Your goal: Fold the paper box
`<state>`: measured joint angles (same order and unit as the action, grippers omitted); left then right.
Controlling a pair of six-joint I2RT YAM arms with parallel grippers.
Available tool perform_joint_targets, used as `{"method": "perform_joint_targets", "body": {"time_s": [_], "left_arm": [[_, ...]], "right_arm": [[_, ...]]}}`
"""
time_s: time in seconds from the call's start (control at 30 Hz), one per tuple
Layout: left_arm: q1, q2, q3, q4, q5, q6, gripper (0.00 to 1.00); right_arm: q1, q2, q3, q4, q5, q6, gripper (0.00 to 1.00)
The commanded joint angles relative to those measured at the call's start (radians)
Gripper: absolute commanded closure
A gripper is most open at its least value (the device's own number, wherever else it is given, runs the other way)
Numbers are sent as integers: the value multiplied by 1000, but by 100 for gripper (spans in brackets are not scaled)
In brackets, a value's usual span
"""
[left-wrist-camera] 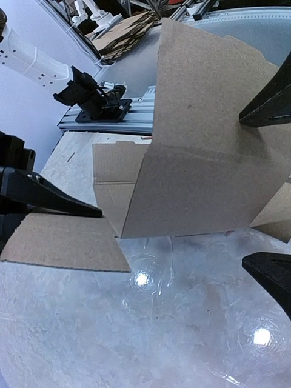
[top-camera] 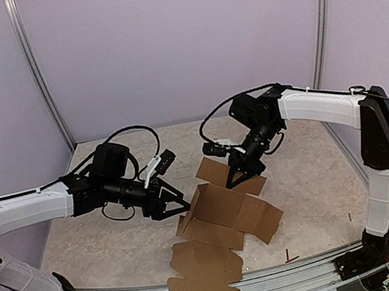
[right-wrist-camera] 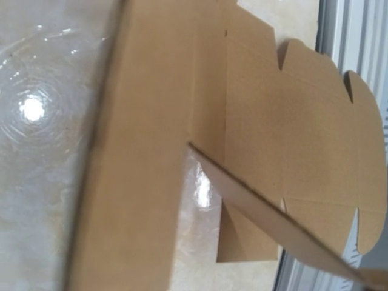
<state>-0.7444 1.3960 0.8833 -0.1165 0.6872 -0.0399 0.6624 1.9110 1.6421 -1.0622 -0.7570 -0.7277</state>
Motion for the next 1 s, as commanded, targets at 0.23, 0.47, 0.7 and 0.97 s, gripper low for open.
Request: {"method": "perform_joint_targets", "body": {"time_s": [0.23, 0.47, 0.7, 0.97], "left_arm": [[-16, -81, -6, -22, -22, -6, 28], [-45, 33, 30, 39, -61, -22, 29], [-91, 57, 56, 48, -104, -20, 26], [-132, 74, 89, 33, -237, -28, 25]], "right_arm": [[-1, 41, 60, 1, 23, 42, 96], [-1, 41, 76, -13, 7, 48, 96], [-1, 57, 85, -7, 20, 67, 96], [-1, 76, 107, -5, 23, 90, 96]]}}
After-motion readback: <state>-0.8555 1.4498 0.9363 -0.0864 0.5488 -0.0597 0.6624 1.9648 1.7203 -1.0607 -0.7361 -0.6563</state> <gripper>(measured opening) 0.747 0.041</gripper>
